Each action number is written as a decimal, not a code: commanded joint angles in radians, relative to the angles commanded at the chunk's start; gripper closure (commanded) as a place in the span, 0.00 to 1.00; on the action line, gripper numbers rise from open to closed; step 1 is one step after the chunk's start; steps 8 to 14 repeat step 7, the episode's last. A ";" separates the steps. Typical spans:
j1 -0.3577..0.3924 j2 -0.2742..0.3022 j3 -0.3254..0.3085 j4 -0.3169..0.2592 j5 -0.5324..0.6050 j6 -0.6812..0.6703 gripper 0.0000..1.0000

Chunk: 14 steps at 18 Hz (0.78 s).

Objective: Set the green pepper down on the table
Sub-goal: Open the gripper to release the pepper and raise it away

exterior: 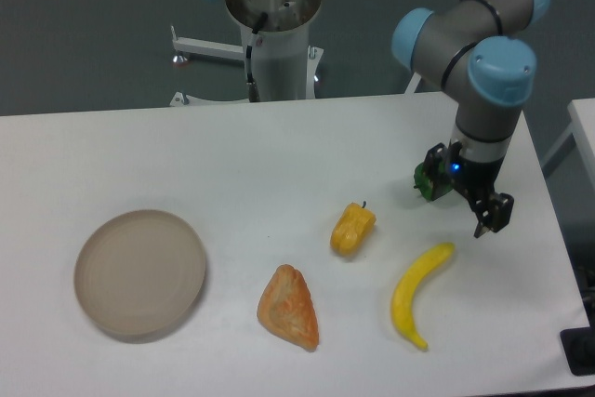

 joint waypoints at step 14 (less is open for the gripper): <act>-0.023 -0.026 0.037 0.008 0.021 -0.035 0.00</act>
